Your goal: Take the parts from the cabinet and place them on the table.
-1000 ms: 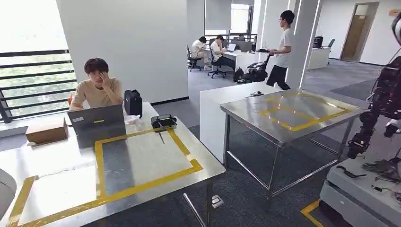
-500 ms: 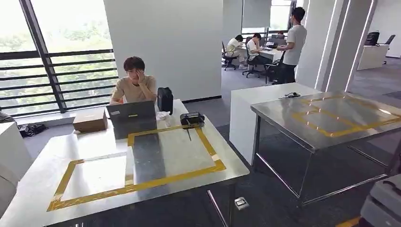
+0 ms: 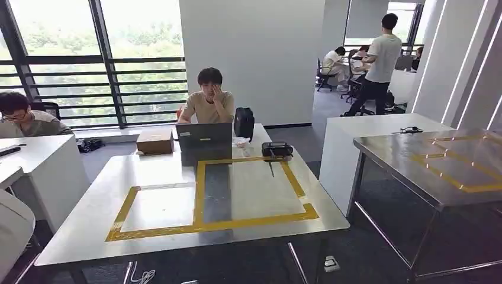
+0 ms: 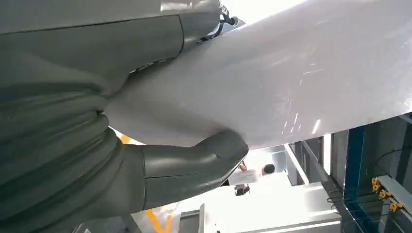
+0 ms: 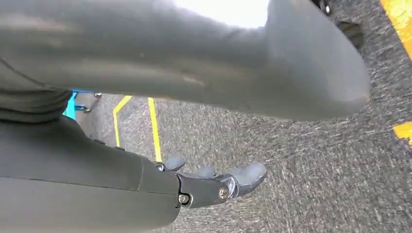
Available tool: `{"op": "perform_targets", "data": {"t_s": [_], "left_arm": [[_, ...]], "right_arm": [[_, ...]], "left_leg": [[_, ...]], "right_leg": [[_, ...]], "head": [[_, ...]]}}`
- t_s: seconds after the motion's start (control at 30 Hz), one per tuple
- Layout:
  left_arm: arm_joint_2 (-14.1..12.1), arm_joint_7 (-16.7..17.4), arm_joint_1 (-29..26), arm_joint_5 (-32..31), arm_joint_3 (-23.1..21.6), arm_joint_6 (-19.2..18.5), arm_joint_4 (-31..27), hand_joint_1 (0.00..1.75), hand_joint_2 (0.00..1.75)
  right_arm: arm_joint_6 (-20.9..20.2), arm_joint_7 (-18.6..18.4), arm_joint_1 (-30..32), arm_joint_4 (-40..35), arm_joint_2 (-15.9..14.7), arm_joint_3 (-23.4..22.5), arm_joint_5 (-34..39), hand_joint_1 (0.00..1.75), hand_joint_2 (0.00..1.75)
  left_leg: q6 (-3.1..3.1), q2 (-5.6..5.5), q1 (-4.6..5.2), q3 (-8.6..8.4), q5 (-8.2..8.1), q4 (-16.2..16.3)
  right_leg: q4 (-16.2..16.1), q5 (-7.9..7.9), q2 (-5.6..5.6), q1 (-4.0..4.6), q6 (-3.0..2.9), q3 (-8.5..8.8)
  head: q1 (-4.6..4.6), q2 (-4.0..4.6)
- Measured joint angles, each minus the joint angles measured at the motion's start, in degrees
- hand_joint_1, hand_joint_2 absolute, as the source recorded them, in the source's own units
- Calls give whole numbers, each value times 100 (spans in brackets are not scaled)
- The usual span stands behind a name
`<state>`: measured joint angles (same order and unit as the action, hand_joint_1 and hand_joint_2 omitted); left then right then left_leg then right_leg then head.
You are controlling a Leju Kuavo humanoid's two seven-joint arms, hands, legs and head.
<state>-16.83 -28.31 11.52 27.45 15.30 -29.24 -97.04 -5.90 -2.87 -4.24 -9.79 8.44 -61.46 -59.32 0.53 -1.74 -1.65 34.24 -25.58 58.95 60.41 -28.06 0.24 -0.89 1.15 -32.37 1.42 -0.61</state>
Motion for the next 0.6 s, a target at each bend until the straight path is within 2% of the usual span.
{"op": "perform_targets", "data": {"t_s": [0.03, 0.07, 0.1, 0.13, 0.17, 0.23, 0.27, 0.3, 0.4, 0.47, 0.6], "left_arm": [[2, -28, 1, -35, -7, 37, 0, 175, 175], [7, -50, -2, -61, -11, 41, -4, 175, 175], [4, -77, -19, -61, -13, 46, -18, 175, 175], [4, -100, -45, -61, -13, 46, -35, 175, 175], [2, -107, -60, -55, -13, 46, -37, 175, 175], [4, -109, -68, -46, -13, 37, -37, 175, 175], [4, -105, -70, -46, -13, 28, -37, 175, 175], [7, -105, -74, -46, -13, 28, -37, 175, 175], [20, -100, -99, -55, -15, 28, -55, 175, 175], [31, -100, -113, -57, -15, 26, -72, 175, 175], [35, -96, -131, -59, -15, 26, -74, 175, 175]], "right_arm": [[2, -26, -5, 0, 0, -2, -9, 0, 0], [4, -17, -1, 0, 0, -7, -17, 0, 0], [4, -15, 6, 0, 0, -9, -20, 0, 0], [4, -8, 11, 0, 0, -15, -20, 0, 0], [13, 2, 16, 0, -2, -20, -17, 0, 0], [20, 29, 17, 0, -15, -22, -15, 0, 0], [17, 70, 15, 0, -26, -24, -6, 0, 0], [13, 116, 16, 0, -28, -24, -2, 0, 0], [11, 173, 17, 0, -33, -24, -2, 0, 0], [9, 193, 16, 0, -37, -24, -2, 0, 0], [11, 206, 17, 0, -46, -24, -2, 0, 0]], "left_leg": [[56, -18, 34, 30, -12, 31], [95, -35, 44, 38, -4, 25], [56, -30, 46, 39, -42, 36], [-95, -25, 51, 40, -42, 10], [-114, -26, 55, 52, -32, -7], [-68, -25, 53, 31, -7, -48], [-25, -25, 51, 10, 20, -67], [24, -25, 49, -21, 49, -80], [65, -27, 48, -23, 66, -101], [150, -27, 39, -25, 64, -107], [171, -27, 39, -21, 55, -106]], "right_leg": [[-108, -91, 49, 36, -13, 24], [-116, -55, 51, 16, -74, 7], [-143, -38, 42, 10, -71, 4], [-139, -38, 40, 14, -77, 8], [-140, -39, 40, 17, -89, 12], [-139, -43, 40, 24, -123, 15], [-137, -37, 39, 27, -148, 12], [-133, -35, 39, 28, -152, 5], [-128, -32, 38, 32, -169, -5], [-125, -36, 38, 36, -175, -7], [-126, -37, 38, 35, -175, -5]], "head": [[0, 0], [2, 0], [0, 0], [2, 0], [2, 0], [2, 0], [2, 0], [2, 0], [2, 0], [2, 0], [0, 0]]}}
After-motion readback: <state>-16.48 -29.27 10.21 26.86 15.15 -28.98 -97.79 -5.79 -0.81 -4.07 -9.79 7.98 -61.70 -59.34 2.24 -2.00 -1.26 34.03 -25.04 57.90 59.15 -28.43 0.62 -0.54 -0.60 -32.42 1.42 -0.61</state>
